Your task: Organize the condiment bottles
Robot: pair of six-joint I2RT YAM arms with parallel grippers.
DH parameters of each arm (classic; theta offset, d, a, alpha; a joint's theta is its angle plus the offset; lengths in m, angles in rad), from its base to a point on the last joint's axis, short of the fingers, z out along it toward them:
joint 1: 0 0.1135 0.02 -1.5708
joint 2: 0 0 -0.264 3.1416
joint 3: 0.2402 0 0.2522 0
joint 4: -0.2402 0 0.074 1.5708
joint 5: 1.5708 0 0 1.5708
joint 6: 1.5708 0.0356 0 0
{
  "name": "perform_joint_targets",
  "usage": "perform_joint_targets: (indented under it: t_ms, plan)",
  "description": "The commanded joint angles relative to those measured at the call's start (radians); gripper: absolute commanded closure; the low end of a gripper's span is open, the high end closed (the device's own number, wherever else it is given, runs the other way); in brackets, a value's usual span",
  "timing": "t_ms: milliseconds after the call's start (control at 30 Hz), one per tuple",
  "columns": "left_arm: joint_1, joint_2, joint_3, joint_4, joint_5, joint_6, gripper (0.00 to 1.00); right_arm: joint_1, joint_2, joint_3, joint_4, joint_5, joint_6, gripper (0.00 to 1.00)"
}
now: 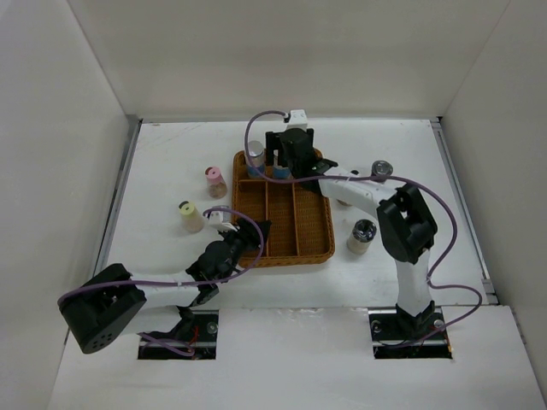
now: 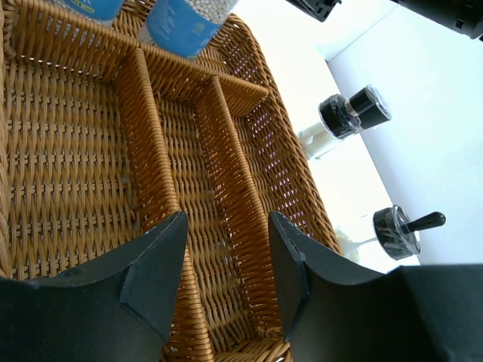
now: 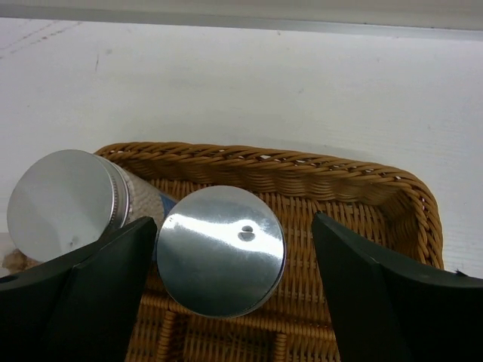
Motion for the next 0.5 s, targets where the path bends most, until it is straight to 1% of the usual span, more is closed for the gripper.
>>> perform_joint_targets:
  t_ms: [0,133,233,333,467]
  plan:
    - [0.003,-0.008,-0.001,0.051,-0.005,-0.001,0.55,0.007,-0.113,-0.025,0.071,0.003,0.023,0.06]
    - [0.004,-0.027,-0.002,0.051,0.0,0.005,0.55,0.007,-0.254,-0.089,0.071,0.005,0.032,0.01]
    - [0.004,-0.007,0.002,0.051,0.0,0.002,0.55,-0.022,-0.392,-0.203,0.084,0.015,0.034,0.0]
    - [-0.002,-0.02,0.002,0.051,0.0,0.008,0.54,-0.094,-0.542,-0.361,0.11,0.037,0.048,0.02]
    - [-0.003,0.001,0.008,0.051,0.001,0.008,0.54,-0.244,-0.682,-0.543,0.085,0.081,0.08,0.02]
